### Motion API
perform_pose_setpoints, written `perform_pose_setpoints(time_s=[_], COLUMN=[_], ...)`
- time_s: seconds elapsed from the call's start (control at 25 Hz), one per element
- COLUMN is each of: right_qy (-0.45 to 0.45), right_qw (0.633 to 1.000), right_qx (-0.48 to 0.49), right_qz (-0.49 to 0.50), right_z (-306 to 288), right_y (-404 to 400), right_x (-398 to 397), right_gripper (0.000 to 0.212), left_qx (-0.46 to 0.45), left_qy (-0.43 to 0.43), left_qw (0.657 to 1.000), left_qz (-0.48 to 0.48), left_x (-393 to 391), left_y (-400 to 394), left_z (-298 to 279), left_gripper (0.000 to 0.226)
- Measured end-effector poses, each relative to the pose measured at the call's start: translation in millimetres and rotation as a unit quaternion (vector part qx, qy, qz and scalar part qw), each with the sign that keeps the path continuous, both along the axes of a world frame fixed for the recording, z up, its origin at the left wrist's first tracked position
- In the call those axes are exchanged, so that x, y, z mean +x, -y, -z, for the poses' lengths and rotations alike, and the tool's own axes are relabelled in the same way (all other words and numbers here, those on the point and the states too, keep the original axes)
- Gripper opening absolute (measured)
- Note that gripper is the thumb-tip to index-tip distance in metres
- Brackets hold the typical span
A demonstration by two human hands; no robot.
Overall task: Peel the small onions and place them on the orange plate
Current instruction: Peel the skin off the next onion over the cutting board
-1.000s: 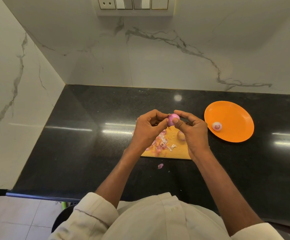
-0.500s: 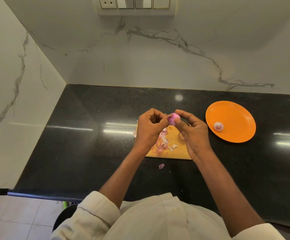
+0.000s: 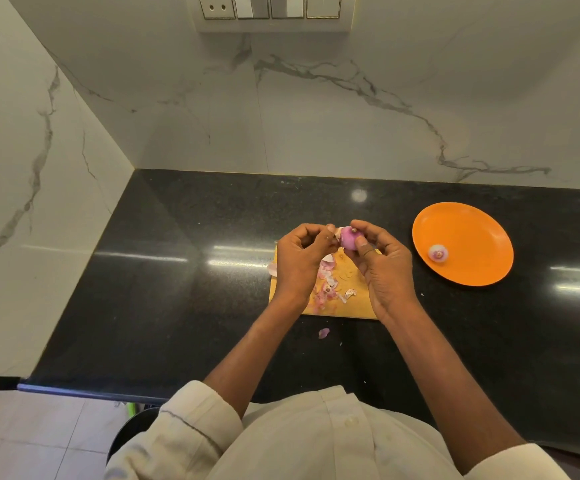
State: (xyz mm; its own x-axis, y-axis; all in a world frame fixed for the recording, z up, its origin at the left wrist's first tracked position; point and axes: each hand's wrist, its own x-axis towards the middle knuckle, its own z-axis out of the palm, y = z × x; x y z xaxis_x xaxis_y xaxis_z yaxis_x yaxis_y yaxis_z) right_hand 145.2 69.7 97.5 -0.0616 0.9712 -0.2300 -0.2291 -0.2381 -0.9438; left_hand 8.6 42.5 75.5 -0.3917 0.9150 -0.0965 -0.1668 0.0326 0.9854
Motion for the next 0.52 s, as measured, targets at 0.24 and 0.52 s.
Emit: perform_pose_setpoints(time_s=[0.24, 0.52], right_qy=[0.013, 0.083], right_qw=[1.000, 0.995], right_qx=[0.000, 0.048], right_qz=[0.004, -0.004], right_z=[1.2, -2.4], right_y=[0.5, 3.7], right_x=[2.4, 1.5], right_gripper=[0.019, 0.014], left_qx=[-0.013, 0.030], left_qy=[-0.004, -0.164], left_qw=[0.999, 0.984], left_qz=[0.041, 0.057], left_x=[-0.5, -4.2], left_y=[1.4, 2.8], left_z=[-0.7, -4.3], left_gripper=[0.027, 0.022])
